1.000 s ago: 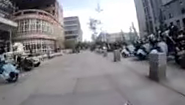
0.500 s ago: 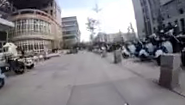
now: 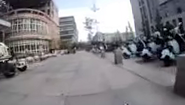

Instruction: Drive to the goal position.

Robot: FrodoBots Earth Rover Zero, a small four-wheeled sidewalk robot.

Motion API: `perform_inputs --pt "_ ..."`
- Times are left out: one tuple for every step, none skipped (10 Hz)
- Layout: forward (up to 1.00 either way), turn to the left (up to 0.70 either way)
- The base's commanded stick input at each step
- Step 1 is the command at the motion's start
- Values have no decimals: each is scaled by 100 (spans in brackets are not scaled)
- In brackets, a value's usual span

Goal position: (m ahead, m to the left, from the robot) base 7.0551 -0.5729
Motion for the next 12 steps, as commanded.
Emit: perform_inputs --pt "70 -14" --pt "70 -14" --pt "70 -14" --pt "70 -14" --pt "70 -14" --pt "70 -14" --pt "70 -14" --pt "70 -14" --pt "70 -14" --pt "70 -14" --pt "70 -14" --pt "70 -10"
